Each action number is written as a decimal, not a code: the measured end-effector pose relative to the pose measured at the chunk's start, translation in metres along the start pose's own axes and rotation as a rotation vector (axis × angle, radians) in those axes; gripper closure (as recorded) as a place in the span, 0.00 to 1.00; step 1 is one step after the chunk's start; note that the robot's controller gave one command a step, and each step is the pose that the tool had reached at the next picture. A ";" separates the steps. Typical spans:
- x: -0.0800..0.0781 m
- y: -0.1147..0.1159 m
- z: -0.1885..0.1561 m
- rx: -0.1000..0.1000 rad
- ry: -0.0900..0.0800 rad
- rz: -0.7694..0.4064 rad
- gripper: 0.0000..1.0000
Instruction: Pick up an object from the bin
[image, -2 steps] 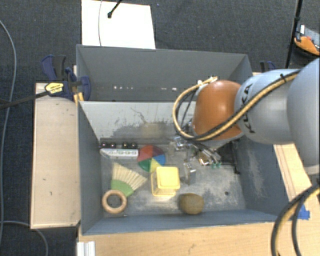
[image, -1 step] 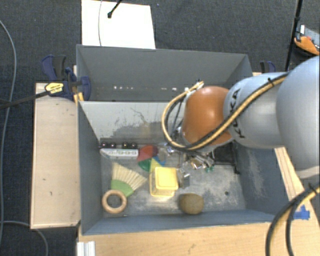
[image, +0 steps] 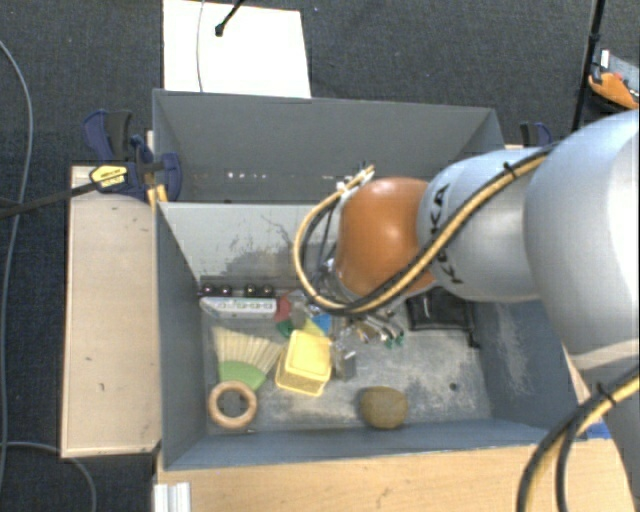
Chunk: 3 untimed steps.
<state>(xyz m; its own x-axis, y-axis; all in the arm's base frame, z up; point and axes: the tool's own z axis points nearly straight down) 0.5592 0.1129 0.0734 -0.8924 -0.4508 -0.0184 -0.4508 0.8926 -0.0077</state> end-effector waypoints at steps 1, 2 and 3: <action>0.000 0.022 0.001 0.002 0.002 0.020 0.00; -0.003 0.059 0.002 -0.001 0.001 -0.181 1.00; -0.003 0.059 0.002 -0.001 0.001 -0.181 1.00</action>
Offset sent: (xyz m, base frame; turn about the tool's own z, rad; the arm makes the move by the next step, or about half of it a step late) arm -0.0238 0.0534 -0.0034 -0.1808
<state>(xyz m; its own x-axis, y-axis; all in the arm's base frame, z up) 0.5357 0.1670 0.0710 -0.7967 -0.6041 -0.0163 -0.6040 0.7969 -0.0095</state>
